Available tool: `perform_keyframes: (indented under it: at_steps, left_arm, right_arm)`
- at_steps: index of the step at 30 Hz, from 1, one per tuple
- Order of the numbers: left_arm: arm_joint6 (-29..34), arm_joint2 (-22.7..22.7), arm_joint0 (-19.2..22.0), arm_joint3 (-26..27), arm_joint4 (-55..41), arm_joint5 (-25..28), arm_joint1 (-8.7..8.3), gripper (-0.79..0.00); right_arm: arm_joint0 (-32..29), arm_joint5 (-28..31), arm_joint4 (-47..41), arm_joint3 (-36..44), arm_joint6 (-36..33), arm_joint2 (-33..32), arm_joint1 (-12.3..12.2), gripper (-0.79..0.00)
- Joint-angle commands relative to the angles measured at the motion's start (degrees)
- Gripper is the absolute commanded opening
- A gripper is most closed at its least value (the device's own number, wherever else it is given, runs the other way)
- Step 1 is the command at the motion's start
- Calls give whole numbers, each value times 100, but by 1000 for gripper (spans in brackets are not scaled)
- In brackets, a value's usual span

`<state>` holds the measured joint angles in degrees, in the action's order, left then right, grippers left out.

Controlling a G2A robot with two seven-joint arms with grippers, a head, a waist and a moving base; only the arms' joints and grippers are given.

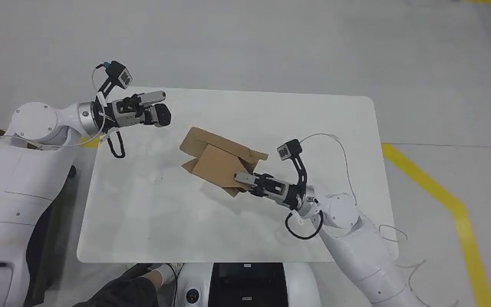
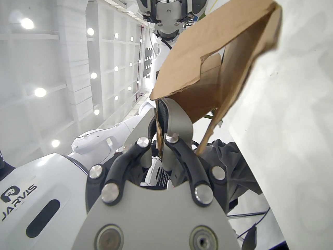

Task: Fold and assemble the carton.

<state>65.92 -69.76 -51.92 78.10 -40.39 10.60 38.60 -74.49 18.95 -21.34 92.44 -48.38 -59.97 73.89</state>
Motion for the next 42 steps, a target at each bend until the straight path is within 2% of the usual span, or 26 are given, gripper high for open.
perform_keyframes:
  at_steps: [1, 9, 14, 19, 25, 29, 40, 42]
  left_arm:
    - [0, 0, 0, 0, 0, 0, 0, 0]
    - [0, 0, 0, 0, 0, 0, 0, 0]
    - [-188, 91, -128, 399, 176, -158, 39, 0]
    - [-202, 248, -146, 604, 317, -252, 101, 0]
    - [13, 438, -75, 640, 158, -402, 193, 0]
    - [45, 484, -76, 621, 70, -238, 247, 0]
    - [45, 484, -76, 621, 70, -238, 247, 0]
    - [-59, 498, -175, 707, -65, -342, 265, 0]
  right_arm:
    - [23, -130, 117, 2, -99, -58, -28, -785]
    - [35, -539, 210, 366, -454, -360, -137, -785]
    - [29, -1098, -198, 587, -782, -491, -188, -785]
    - [79, -1346, -460, 575, -843, -513, -204, -785]
    - [255, -1341, -685, 341, -700, -395, -173, -785]
    - [343, -1228, -804, 214, -669, -299, -148, -785]
    - [292, -1175, -634, 329, -501, -277, -153, -785]
    - [256, -1090, -658, 349, -488, -262, -154, -785]
